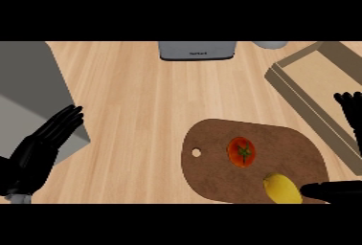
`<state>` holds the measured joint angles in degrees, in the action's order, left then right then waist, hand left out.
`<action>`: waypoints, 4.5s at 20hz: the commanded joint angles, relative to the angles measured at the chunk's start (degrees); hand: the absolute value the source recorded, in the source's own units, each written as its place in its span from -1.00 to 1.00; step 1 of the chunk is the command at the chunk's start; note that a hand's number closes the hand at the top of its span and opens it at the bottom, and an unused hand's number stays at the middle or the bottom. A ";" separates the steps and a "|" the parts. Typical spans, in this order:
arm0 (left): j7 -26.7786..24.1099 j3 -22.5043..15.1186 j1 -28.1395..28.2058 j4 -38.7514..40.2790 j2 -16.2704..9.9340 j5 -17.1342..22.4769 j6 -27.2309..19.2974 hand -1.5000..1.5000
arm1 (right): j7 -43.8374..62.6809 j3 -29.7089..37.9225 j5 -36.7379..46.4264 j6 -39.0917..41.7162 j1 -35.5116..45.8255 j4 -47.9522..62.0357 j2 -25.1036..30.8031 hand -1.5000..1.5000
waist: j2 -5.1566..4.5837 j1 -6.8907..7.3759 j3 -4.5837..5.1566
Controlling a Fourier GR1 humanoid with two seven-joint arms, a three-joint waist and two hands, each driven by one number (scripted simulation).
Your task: Pick the tomato from the cutting board and place it in the cardboard box
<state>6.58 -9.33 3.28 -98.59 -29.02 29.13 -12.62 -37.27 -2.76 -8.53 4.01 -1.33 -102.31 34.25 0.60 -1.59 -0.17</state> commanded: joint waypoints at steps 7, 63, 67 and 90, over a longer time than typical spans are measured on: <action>0.88 4.36 -3.25 4.33 -1.84 0.47 0.41 0.00 | 21.99 -3.34 25.12 -2.29 -3.94 -12.68 15.64 -1.00 | -0.57 0.24 0.47; 7.25 13.32 -5.15 5.48 7.07 -6.30 10.64 0.00 | 56.89 -23.58 57.46 20.48 5.57 -10.16 -10.03 -1.00 | -0.60 1.38 0.17; 6.94 13.26 -4.34 4.62 8.02 -8.54 10.98 0.00 | 55.91 -21.03 57.10 24.29 7.09 -10.28 -9.63 -1.00 | -0.58 1.44 0.18; 6.19 15.60 -3.67 5.72 13.09 -12.51 13.48 0.00 | 48.11 -21.76 67.95 17.63 7.91 6.16 -16.73 -1.00 | -0.63 1.57 0.17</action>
<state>13.92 3.39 2.27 -98.06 -16.72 18.12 3.10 11.93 -23.98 57.28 23.48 7.04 -98.27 18.37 0.47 0.23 -0.31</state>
